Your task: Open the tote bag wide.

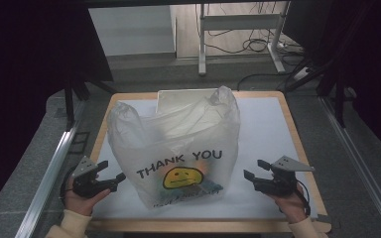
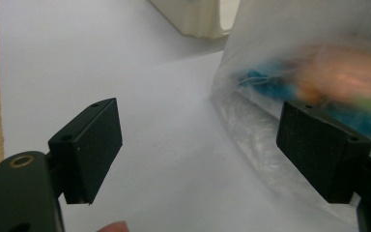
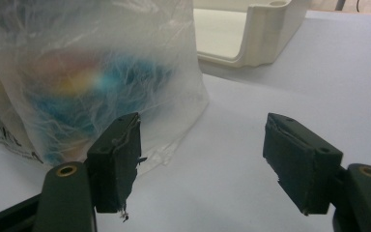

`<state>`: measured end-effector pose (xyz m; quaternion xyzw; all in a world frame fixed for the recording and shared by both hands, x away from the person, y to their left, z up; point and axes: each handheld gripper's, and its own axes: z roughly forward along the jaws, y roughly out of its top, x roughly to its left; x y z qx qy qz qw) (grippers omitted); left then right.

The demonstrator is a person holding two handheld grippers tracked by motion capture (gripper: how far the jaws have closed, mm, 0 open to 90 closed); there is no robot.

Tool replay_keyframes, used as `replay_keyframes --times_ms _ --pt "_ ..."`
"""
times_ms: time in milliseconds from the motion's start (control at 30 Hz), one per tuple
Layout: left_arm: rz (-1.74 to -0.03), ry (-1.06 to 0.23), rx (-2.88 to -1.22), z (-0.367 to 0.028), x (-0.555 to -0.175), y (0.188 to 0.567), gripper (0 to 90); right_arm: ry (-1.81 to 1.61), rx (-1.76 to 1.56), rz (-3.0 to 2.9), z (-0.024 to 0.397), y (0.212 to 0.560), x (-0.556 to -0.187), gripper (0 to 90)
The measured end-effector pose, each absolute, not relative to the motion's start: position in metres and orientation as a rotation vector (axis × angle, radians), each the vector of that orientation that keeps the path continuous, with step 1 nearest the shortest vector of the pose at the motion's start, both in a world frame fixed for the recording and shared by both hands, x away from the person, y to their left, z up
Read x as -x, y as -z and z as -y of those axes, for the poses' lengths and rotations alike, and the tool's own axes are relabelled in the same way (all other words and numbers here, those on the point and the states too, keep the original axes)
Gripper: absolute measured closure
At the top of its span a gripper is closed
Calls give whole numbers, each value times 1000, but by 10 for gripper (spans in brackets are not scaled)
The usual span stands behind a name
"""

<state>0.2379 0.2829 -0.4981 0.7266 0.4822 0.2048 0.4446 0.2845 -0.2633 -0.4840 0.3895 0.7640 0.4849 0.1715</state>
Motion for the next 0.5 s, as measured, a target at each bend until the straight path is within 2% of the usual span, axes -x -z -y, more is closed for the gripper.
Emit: replay_keyframes --times_ms 500 --pt "-1085 -532 -1768 -273 -205 459 171 -1430 -1063 -2163 261 471 -285 310"
